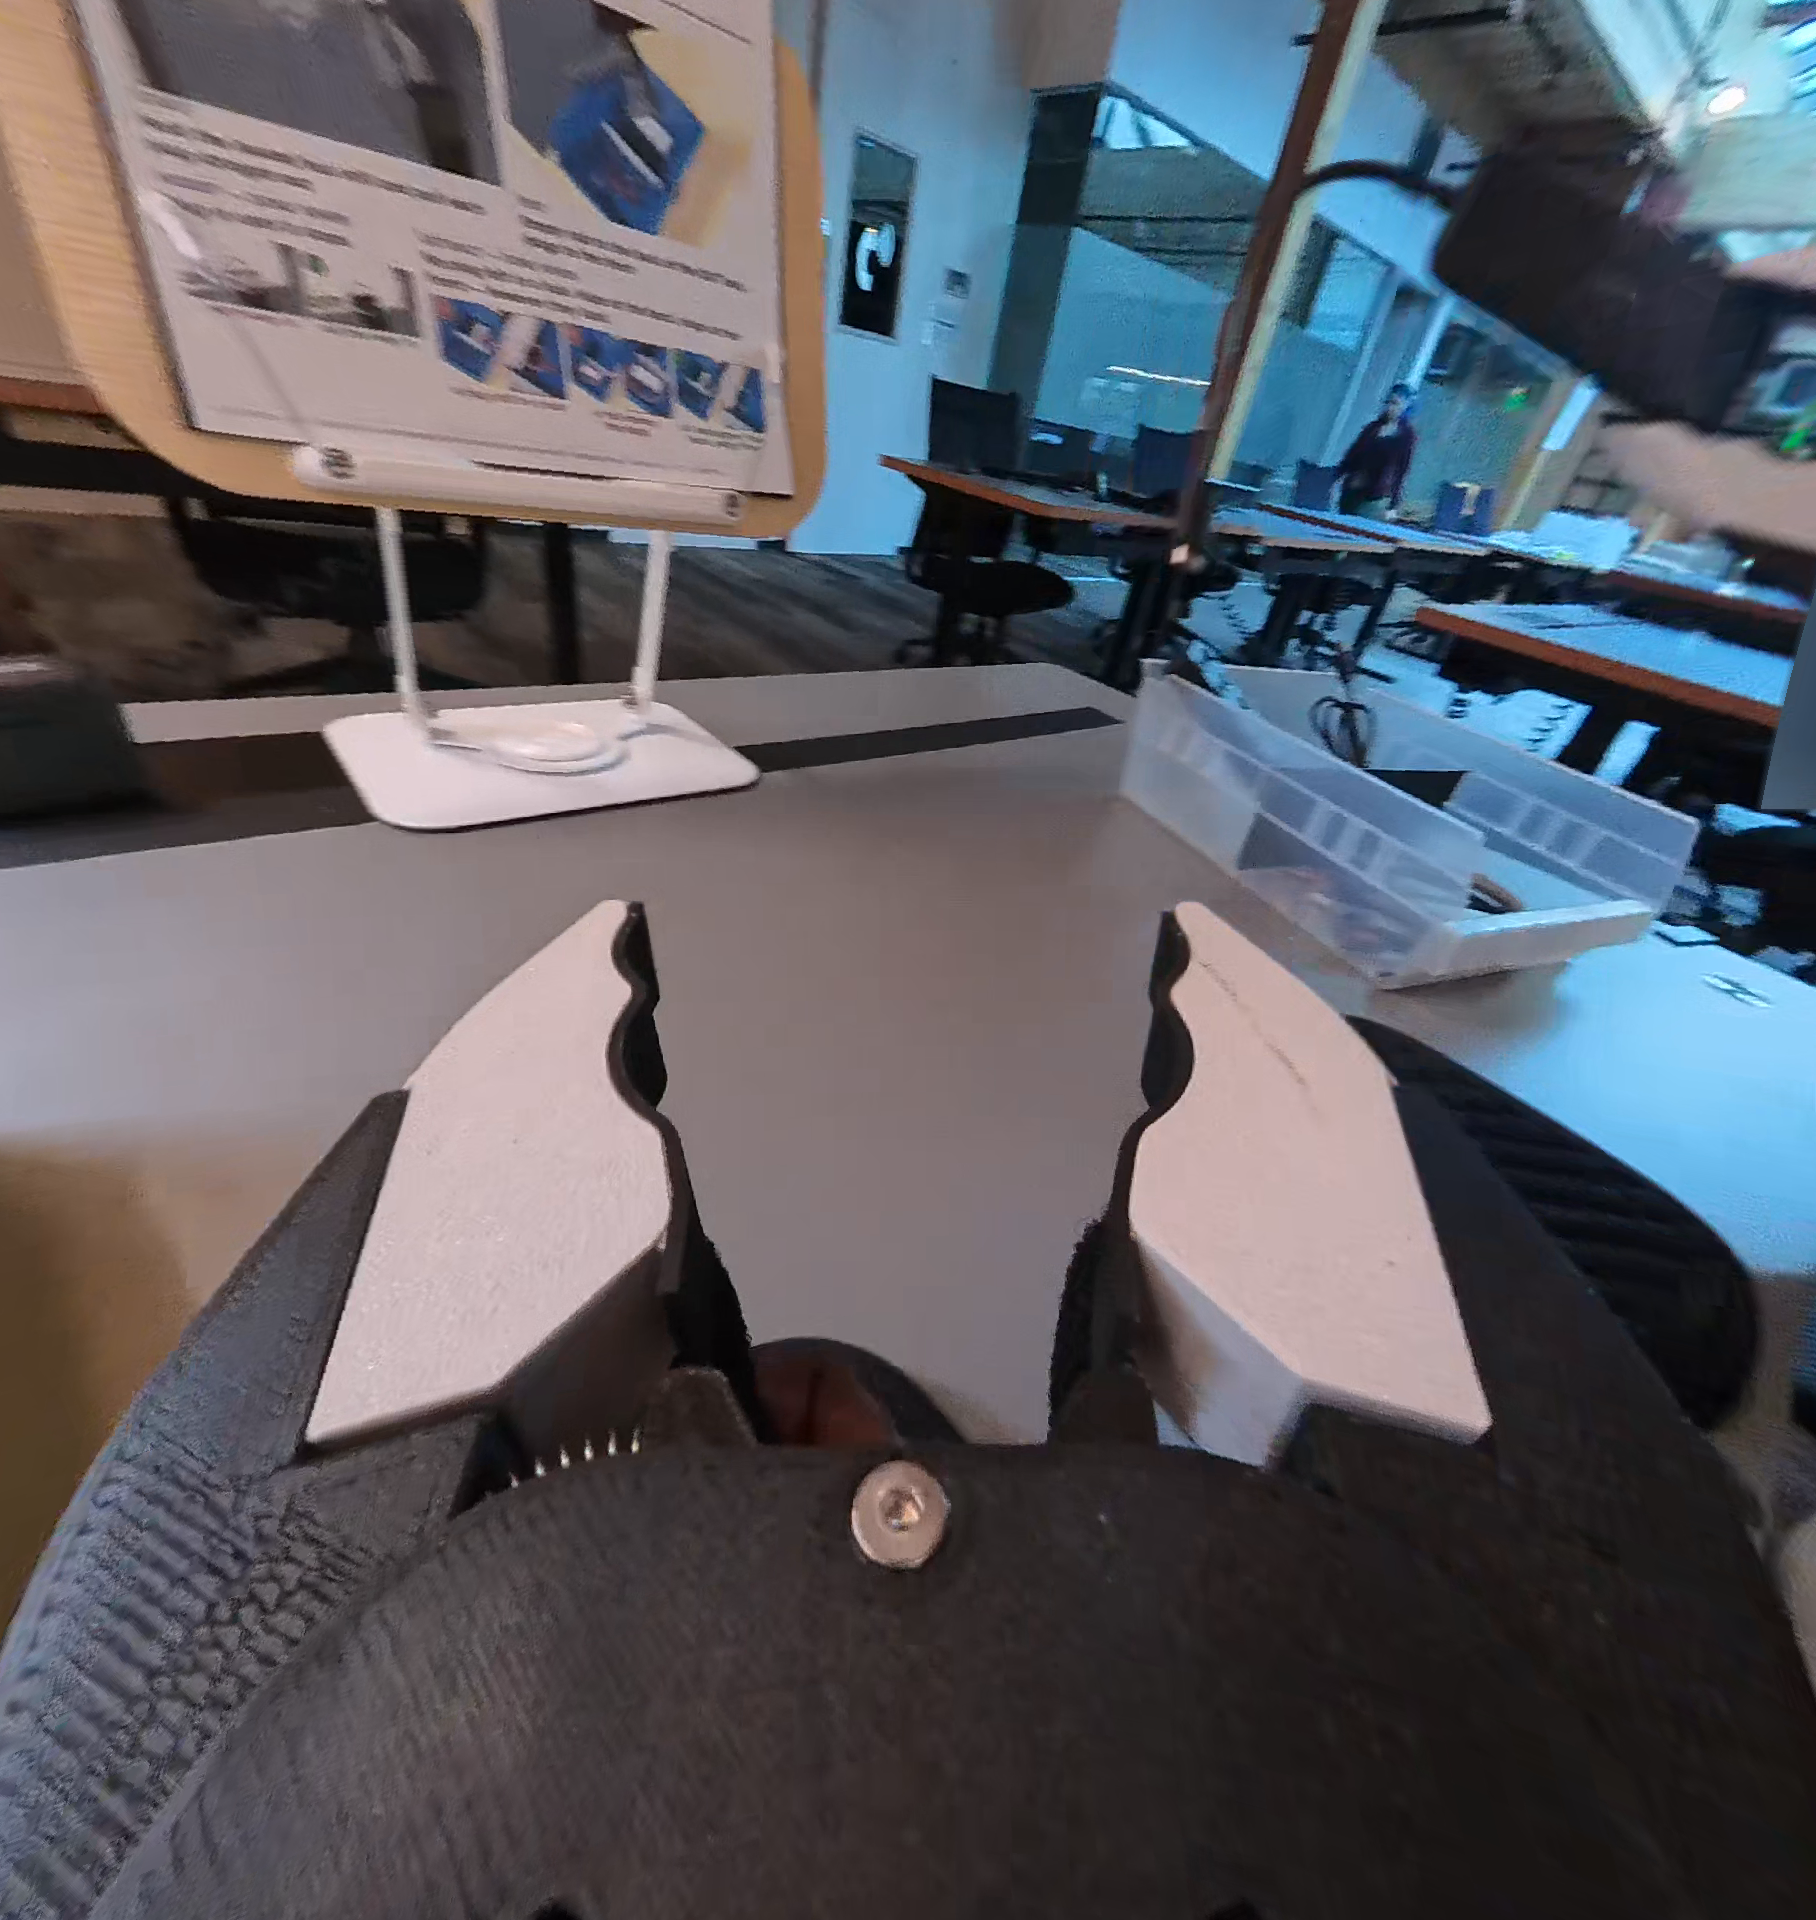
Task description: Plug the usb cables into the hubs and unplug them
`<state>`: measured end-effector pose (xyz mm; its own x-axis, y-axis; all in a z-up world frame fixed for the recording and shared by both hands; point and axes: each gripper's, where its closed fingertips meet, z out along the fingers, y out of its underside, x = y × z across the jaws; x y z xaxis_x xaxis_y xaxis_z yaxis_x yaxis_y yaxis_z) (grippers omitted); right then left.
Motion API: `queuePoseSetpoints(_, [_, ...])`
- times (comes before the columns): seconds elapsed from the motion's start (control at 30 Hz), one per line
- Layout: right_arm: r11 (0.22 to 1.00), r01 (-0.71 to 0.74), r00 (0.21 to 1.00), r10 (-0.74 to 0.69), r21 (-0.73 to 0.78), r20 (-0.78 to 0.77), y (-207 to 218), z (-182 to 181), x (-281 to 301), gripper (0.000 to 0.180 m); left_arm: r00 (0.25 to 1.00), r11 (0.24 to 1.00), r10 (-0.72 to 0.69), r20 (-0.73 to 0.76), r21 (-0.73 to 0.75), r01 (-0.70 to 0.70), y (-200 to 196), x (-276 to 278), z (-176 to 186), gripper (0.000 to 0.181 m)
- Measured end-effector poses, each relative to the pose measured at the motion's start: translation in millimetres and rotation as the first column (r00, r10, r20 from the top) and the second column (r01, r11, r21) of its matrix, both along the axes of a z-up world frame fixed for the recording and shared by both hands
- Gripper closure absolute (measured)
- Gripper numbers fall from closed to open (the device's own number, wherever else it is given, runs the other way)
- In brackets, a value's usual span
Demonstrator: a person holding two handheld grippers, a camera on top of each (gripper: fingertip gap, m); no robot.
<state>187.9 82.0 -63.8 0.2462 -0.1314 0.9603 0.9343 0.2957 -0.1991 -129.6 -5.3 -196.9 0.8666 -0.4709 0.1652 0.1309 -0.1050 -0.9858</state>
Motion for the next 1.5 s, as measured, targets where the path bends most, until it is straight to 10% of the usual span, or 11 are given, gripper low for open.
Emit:
queuePoseSetpoints(0.2, [0.959,0.284,0.911,-0.264,-0.018,0.317,28.1,17.4,96.1,0.134,0.996,0.996,0.087,-0.005,0.033,-0.087,-0.8,-20.9,5.4,0.092])
queuePoseSetpoints(0.43, [0.809,0.587,0.626,-0.443,-0.014,0.642,68.9,0.8,187.7,0.134,0.994,0.993,0.106,-0.023,0.048,-0.104,-2.9,-22.1,7.7,0.094])
queuePoseSetpoints(0.6, [0.743,0.667,0.367,-0.27,-0.05,0.89,98.0,-25.6,208.8,0.134,0.991,0.99,0.13,-0.038,0.067,-0.128,-5.3,-27.0,10.3,0.095])
queuePoseSetpoints(0.77, [0.61,0.756,0.282,0.024,-0.238,0.959,129.2,-78.8,195.7,0.134,0.99,0.989,0.14,-0.03,0.058,-0.138,-5.7,-29.8,8.3,0.095])
queuePoseSetpoints(0.9, [0.489,0.767,0.389,0.162,-0.416,0.907,143.8,-108.2,163.2,0.134,0.984,0.985,0.164,-0.068,0.069,-0.159,-9.5,-34.5,11.6,0.096])
queuePoseSetpoints(1.0, [0.373,0.724,0.537,0.223,-0.58,0.814,146.6,-130.4,138.5,0.179,0.981,0.981,0.183,-0.071,0.073,-0.178,-11.3,-39.1,12.3,0.097])
queuePoseSetpoints(1.5, [0.125,0.451,0.84,0.274,-0.884,0.468,152.7,-208.4,110.7,0.179,0.983,0.986,0.162,-0.087,0.046,-0.159,-7.6,-36.4,5.7,0.098])
